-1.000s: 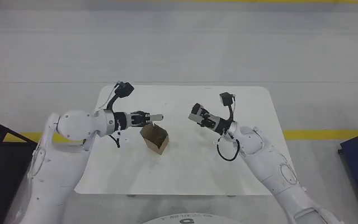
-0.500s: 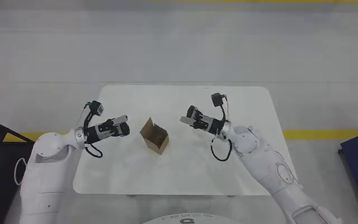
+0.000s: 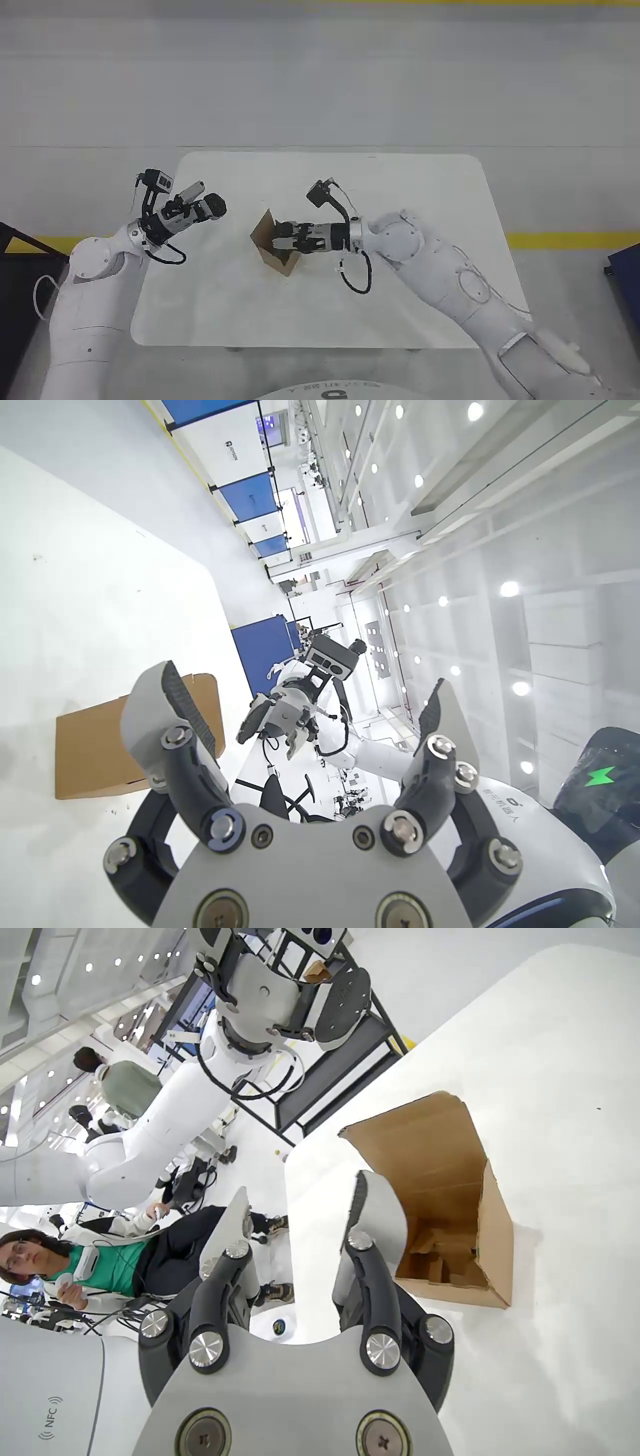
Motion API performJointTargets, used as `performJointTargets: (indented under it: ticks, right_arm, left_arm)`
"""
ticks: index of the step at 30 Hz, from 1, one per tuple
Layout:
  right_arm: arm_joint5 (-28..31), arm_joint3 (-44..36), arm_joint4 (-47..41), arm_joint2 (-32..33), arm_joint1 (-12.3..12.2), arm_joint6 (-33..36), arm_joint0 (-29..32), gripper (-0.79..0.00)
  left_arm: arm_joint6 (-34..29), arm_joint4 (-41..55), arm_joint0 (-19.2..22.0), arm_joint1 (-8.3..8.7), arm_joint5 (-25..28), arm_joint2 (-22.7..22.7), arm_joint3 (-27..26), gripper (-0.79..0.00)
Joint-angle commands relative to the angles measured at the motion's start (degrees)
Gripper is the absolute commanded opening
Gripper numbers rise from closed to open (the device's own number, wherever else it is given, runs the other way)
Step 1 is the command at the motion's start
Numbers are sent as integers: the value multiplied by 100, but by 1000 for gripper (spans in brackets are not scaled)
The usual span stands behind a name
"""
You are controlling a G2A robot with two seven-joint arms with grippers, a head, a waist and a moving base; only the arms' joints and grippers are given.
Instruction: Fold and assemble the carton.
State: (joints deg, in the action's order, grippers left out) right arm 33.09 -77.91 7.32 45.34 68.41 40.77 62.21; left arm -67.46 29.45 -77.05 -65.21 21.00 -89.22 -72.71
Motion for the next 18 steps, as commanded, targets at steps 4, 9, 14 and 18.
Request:
performJointTargets:
  ticks: [4, 9, 14, 18]
  right_arm:
    - [-1177, 228, 569, -558, 192, 329, -422, -785]
    - [-1560, 263, 1016, -781, 335, -361, -489, -785]
    - [-1521, 254, 1022, -776, 333, -380, -477, -785]
    - [-1521, 254, 1022, -776, 333, -380, -477, -785]
  left_arm:
    - [85, -145, -54, -2, -118, 96, -74, 0]
    - [533, -703, -136, 6, -186, 267, -406, 0]
    - [566, -650, -149, 3, -164, 270, -448, 0]
    - [566, -650, -149, 3, -164, 270, -448, 0]
